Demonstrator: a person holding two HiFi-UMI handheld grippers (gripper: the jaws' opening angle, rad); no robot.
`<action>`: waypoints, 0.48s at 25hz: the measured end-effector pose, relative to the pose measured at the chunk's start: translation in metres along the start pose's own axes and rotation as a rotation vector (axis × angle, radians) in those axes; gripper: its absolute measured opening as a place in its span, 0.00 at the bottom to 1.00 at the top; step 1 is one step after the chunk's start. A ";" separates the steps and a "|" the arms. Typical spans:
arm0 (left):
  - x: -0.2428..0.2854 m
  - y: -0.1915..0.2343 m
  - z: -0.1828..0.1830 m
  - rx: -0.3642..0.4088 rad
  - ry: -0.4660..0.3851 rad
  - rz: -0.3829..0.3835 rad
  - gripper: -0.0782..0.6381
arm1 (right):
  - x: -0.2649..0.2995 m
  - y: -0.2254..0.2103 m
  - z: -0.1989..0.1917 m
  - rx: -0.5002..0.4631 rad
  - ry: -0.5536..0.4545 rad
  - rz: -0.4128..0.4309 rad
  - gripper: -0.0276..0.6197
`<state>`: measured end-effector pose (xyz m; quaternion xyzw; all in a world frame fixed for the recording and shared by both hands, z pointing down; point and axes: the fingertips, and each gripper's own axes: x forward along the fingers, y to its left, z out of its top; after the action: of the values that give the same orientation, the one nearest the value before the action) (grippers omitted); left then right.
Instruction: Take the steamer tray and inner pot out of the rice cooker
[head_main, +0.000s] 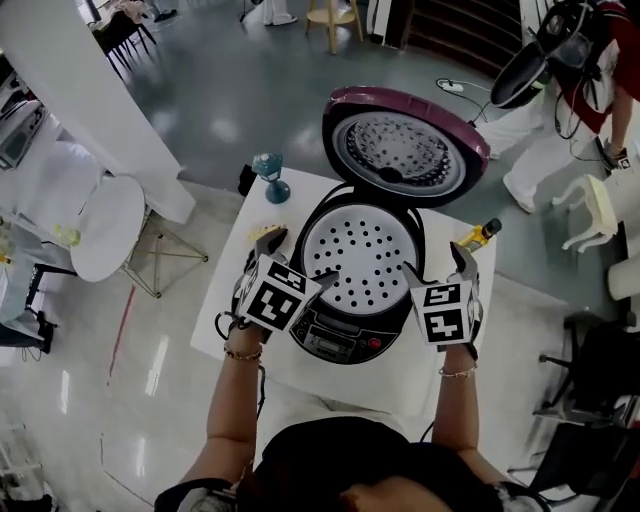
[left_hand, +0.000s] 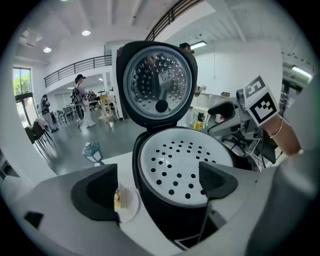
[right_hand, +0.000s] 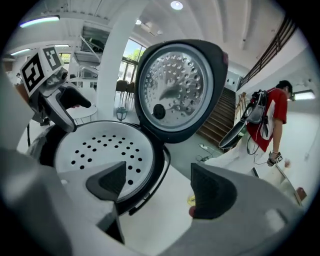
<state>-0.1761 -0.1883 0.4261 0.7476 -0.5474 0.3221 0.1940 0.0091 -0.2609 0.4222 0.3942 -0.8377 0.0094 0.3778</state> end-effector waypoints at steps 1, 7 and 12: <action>0.007 0.004 0.003 0.000 0.007 0.001 0.78 | 0.007 -0.002 0.004 -0.010 0.005 -0.006 0.66; 0.034 0.011 0.001 0.006 0.062 -0.033 0.78 | 0.039 0.003 0.002 -0.025 0.047 0.032 0.66; 0.054 0.019 -0.003 0.047 0.130 -0.035 0.78 | 0.061 0.007 -0.002 -0.078 0.127 0.058 0.66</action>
<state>-0.1848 -0.2301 0.4640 0.7391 -0.5127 0.3791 0.2171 -0.0192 -0.2949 0.4647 0.3535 -0.8230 0.0128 0.4445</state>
